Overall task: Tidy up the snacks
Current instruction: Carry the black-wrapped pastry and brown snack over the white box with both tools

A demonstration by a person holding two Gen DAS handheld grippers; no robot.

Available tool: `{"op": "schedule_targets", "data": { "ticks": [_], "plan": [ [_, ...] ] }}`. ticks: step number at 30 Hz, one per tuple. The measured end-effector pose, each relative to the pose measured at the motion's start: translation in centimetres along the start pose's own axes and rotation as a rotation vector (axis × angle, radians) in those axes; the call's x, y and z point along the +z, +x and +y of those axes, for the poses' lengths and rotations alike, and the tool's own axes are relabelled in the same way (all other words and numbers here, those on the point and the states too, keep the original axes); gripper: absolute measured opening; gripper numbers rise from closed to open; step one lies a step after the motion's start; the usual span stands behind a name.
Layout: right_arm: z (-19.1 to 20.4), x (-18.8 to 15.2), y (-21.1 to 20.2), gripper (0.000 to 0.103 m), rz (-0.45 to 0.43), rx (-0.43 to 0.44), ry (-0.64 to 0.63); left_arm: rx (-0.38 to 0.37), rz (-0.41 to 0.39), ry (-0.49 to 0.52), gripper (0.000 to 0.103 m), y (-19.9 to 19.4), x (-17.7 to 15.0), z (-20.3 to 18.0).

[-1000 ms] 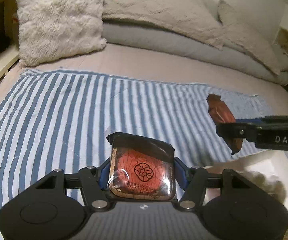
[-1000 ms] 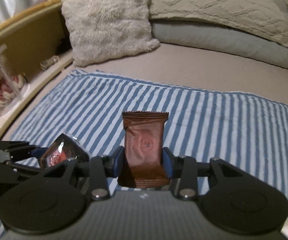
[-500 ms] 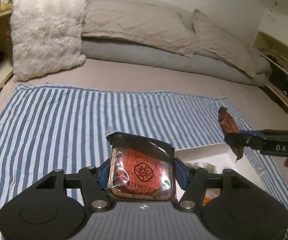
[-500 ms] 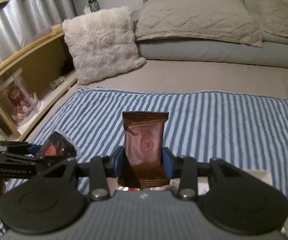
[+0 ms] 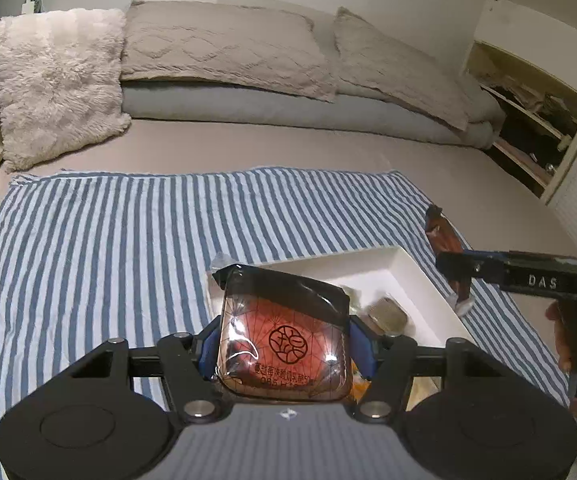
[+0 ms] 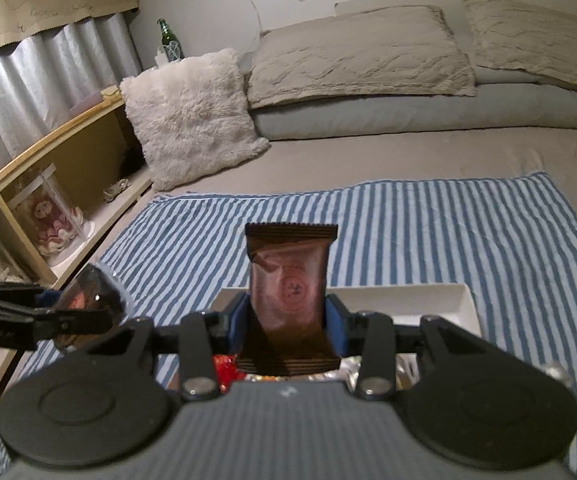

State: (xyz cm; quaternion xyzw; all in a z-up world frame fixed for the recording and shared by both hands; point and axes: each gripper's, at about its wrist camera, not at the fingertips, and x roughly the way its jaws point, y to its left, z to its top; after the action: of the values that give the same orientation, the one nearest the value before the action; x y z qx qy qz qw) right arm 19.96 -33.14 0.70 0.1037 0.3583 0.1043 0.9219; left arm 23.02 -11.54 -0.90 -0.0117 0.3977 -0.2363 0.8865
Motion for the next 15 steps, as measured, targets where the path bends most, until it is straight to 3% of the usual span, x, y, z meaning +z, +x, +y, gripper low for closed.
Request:
{"op": "schedule_targets", "data": {
  "ticks": [11, 15],
  "plan": [
    [-1.1, -1.8, -1.9, 0.047, 0.006, -0.008, 0.016, 0.024, 0.184, 0.094, 0.064, 4.6, -3.6, -2.1],
    [-1.5, -2.1, -1.9, 0.047, 0.021, -0.022, 0.017, 0.07, 0.244, 0.179, 0.064, 6.7, -4.4, -3.1]
  ]
}}
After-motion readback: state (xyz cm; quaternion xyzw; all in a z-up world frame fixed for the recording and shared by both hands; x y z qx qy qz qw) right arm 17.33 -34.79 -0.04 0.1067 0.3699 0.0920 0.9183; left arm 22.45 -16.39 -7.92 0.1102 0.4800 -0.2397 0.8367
